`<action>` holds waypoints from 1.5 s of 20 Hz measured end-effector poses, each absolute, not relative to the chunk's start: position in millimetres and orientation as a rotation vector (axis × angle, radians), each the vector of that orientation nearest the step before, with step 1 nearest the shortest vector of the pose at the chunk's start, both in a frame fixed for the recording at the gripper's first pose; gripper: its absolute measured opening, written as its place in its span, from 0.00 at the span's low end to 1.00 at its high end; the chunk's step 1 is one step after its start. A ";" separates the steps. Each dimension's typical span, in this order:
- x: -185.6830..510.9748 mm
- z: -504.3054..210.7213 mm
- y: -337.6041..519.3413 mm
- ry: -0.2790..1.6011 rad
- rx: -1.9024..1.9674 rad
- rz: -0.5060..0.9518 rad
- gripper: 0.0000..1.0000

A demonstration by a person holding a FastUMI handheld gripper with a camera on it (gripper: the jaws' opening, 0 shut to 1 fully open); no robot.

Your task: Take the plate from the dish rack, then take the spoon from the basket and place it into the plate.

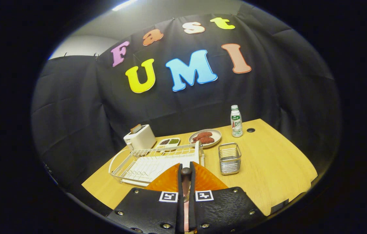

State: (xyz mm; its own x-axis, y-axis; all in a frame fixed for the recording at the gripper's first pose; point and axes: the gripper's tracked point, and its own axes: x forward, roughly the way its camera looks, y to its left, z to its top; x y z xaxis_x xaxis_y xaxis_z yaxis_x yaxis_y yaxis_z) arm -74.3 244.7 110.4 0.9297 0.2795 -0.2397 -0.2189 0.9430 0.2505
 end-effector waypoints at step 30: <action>-74.0 3.5 216.7 0.464 0.340 0.269 0.25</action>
State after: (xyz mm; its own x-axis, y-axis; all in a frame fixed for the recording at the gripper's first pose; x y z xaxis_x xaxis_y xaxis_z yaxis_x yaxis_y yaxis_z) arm -74.0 216.7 3.5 0.8611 0.3274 -0.3890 -0.1752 0.9093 0.3776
